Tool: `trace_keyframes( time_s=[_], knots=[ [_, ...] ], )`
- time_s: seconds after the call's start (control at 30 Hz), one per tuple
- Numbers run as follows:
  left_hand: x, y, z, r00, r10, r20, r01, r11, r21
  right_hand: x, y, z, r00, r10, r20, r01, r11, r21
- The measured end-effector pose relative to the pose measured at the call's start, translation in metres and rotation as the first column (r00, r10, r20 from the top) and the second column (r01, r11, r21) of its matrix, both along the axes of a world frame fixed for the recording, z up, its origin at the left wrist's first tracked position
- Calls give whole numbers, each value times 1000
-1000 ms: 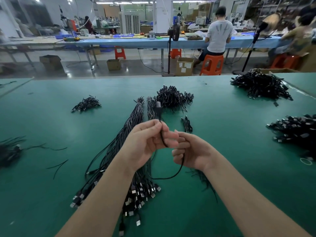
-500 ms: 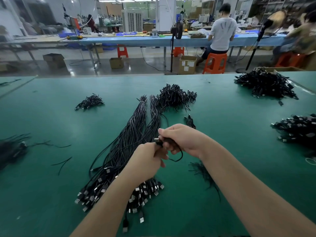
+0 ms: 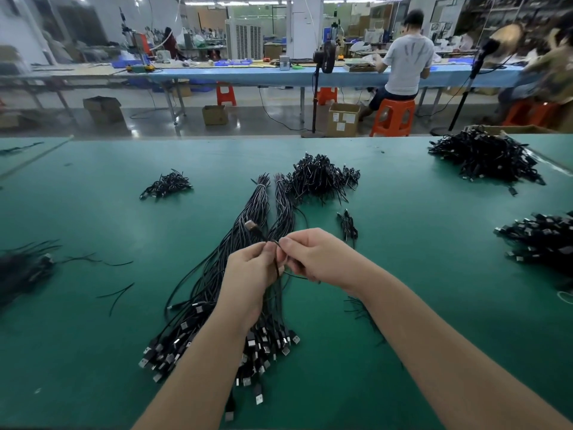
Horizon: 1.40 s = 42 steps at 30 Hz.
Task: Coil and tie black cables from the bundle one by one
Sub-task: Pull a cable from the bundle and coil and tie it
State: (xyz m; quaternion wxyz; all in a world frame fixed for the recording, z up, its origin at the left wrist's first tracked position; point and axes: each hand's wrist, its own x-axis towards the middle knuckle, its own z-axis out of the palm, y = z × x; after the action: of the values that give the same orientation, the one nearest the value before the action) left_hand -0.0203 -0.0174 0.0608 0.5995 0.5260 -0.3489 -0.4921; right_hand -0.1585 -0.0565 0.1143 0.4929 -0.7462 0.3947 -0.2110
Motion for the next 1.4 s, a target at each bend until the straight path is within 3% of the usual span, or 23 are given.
trace_keyframes(
  time_s=[0.07, 0.2, 0.33, 0.5, 0.63, 0.93, 1.23, 1.3, 1.4],
  knots=[
    [0, -3, 1, 986, -5, -165, 3, 1000, -16, 3, 2, 0, 1000, -1, -20, -1, 994, -110],
    [2, -7, 0, 952, -14, -306, 22, 999, 24, 4, 4, -4, 1000, -3, -8, 1, 977, -212],
    [9, -6, 7, 926, -58, -373, 72, 997, 24, 1, 4, -11, 998, -4, -65, -14, 962, -271],
    [10, -4, 14, 924, 2, -383, 9, 1000, 25, 2, 6, -23, 991, -25, -134, -19, 949, -315],
    [11, -4, 17, 931, 70, -359, -61, 997, 37, 1, 4, -27, 984, -12, -178, -33, 968, -248],
    [4, -2, 21, 916, 72, -395, -75, 997, 8, 1, 2, -37, 998, -53, -34, 53, 999, 7],
    [3, 0, 26, 908, -11, -419, -26, 996, -82, -3, -3, -44, 998, -59, 14, 55, 982, 181],
    [8, 1, 30, 893, -52, -447, -10, 991, -135, -6, -6, -48, 996, -36, 83, 15, 970, 241],
    [19, 2, 38, 875, -149, -461, 36, 969, -246, -14, -14, -54, 956, -38, 291, -105, 882, 460]
  ],
)
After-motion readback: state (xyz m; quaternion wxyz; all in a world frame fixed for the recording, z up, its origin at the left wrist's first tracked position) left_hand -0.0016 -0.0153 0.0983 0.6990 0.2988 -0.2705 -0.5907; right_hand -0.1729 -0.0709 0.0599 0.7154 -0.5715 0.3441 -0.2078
